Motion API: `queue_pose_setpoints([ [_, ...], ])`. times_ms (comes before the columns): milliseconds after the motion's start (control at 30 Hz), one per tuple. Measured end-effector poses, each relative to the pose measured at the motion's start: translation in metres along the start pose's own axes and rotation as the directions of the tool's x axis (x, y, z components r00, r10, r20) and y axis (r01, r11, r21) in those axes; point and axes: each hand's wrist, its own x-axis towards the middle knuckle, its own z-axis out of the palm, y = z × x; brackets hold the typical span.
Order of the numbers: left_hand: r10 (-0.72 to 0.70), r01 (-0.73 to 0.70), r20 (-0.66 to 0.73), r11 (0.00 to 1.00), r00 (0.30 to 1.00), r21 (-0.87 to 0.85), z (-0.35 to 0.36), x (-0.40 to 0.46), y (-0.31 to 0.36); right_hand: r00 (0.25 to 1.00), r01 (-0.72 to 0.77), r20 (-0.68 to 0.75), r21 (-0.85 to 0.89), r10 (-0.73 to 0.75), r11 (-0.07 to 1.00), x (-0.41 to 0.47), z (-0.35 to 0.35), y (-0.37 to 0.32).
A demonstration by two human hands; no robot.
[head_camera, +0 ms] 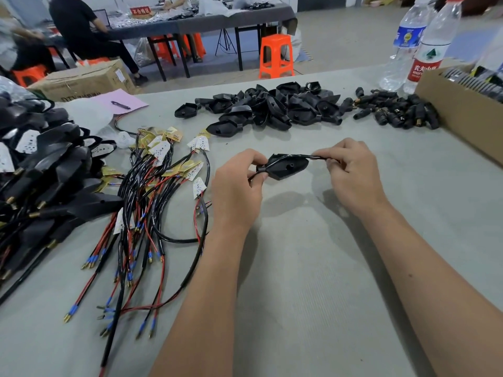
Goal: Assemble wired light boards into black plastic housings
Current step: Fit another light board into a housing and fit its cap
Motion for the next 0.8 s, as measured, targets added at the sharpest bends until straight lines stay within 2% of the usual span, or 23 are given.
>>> queue_pose_setpoints([
  [133,0.101,-0.101,-0.072,0.995,0.992,0.012,-0.004,0.005,0.01,0.999,0.011,0.029,0.064,-0.013,0.998,-0.002,0.004,-0.009],
  [267,0.108,-0.106,-0.104,0.994,0.989,0.025,-0.014,0.013,0.007,0.994,-0.039,0.102,0.163,0.023,0.986,-0.003,0.002,-0.009],
  [333,0.099,-0.098,-0.086,0.995,0.991,0.014,-0.02,0.016,0.002,0.988,-0.084,0.137,0.125,0.067,0.989,-0.002,0.002,-0.006],
  [400,0.049,-0.049,-0.016,0.998,0.999,0.027,-0.026,0.017,-0.005,0.981,-0.109,0.163,0.027,0.103,0.994,-0.001,0.003,-0.002],
  [500,-0.096,0.083,0.092,0.987,0.991,0.134,-0.032,0.016,-0.018,0.974,-0.079,0.198,-0.159,0.11,0.984,0.0,0.006,0.001],
  [600,-0.194,0.163,0.171,0.97,0.966,0.18,-0.037,0.015,-0.025,0.978,-0.067,0.175,-0.239,0.111,0.969,0.0,0.007,0.002],
  [700,-0.279,0.241,0.224,0.953,0.934,0.183,-0.038,0.014,-0.027,0.987,-0.077,0.13,-0.109,0.091,0.991,-0.001,0.006,0.001],
  [800,-0.295,0.247,0.225,0.944,0.929,0.217,-0.036,0.013,-0.028,0.993,-0.075,0.092,0.042,0.071,0.996,-0.003,0.006,-0.001],
])
